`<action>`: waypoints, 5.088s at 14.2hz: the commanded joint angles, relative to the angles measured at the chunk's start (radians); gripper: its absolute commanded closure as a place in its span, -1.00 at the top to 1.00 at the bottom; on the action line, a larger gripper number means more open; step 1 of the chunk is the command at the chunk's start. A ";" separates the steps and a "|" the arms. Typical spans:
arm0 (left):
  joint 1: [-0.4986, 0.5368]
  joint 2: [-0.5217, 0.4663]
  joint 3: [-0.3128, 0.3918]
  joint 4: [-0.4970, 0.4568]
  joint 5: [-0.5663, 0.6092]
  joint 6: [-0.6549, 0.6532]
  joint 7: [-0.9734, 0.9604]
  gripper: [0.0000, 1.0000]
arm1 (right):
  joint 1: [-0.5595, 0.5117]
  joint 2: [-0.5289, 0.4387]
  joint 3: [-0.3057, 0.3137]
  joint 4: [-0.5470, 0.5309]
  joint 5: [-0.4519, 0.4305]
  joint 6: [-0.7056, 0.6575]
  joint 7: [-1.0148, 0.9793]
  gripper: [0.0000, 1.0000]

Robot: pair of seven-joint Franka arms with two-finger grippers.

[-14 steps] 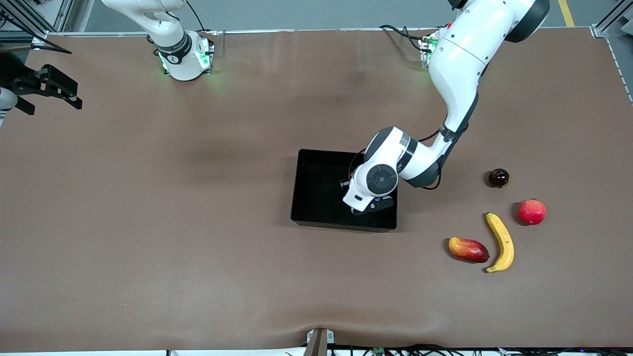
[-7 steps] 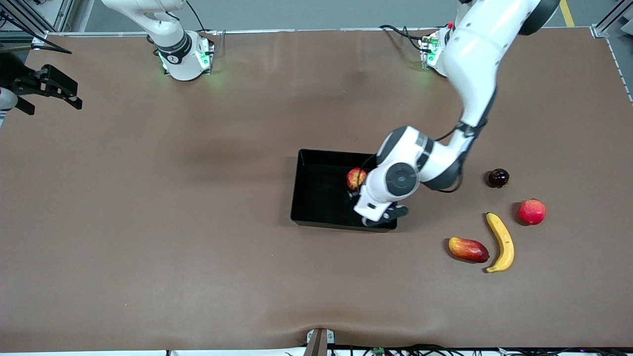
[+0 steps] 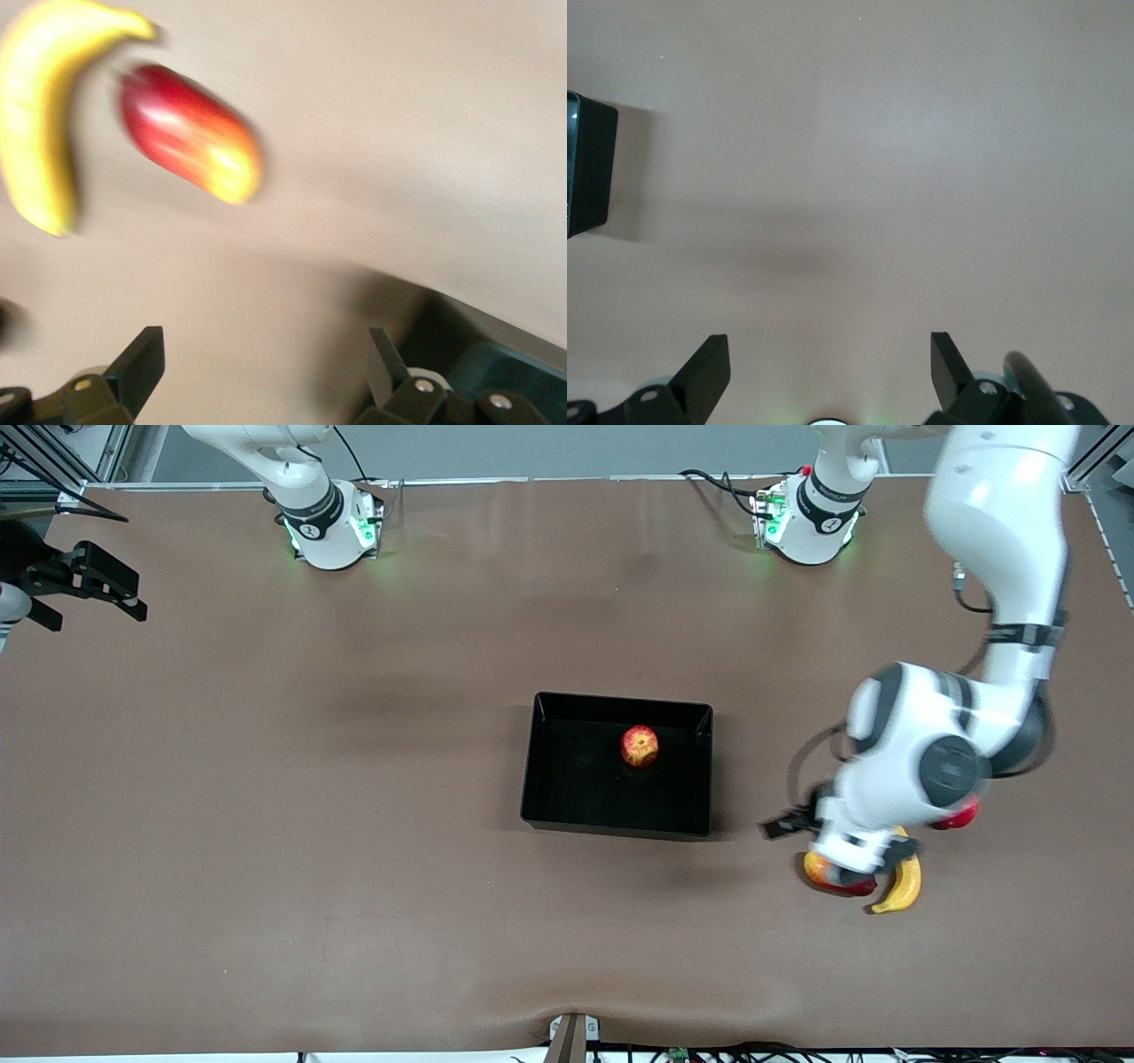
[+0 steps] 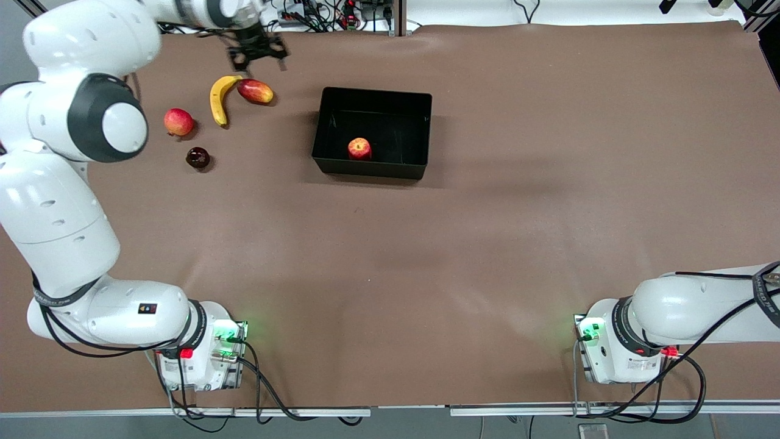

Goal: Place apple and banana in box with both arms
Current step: 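Move the left gripper to the yellow banana and grasp it, then lift the banana and carry it over the tray with the left gripper, then lower the banana into the tray and open the left gripper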

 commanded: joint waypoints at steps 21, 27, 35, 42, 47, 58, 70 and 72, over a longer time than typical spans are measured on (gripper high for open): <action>0.285 0.220 -0.015 -0.008 0.170 0.386 0.296 -1.00 | -0.030 -0.004 0.016 0.002 -0.002 -0.001 0.082 1.00; 0.375 0.095 -0.134 -0.014 0.170 0.194 0.434 -1.00 | -0.030 -0.004 0.015 0.002 -0.002 -0.001 0.082 1.00; 0.366 -0.036 -0.382 -0.018 0.170 -0.015 0.236 -1.00 | -0.033 -0.002 0.015 0.002 -0.001 -0.001 0.082 1.00; 0.113 -0.001 -0.407 -0.008 0.180 -0.015 0.047 -1.00 | -0.035 -0.002 0.015 0.002 -0.001 -0.001 0.082 1.00; -0.016 0.070 -0.404 0.003 0.176 -0.010 -0.062 -1.00 | -0.035 -0.002 0.015 0.002 -0.001 -0.001 0.082 1.00; -0.424 0.189 -0.202 0.111 0.180 0.031 -0.348 -1.00 | -0.036 -0.002 0.015 0.002 -0.001 -0.001 0.082 1.00; -0.387 0.148 -0.189 0.108 0.231 0.111 -0.342 1.00 | -0.064 -0.001 0.015 -0.003 0.008 -0.006 0.081 1.00; -0.318 0.075 -0.194 0.106 0.231 0.030 -0.328 1.00 | -0.065 -0.001 0.015 -0.003 0.019 -0.009 0.082 1.00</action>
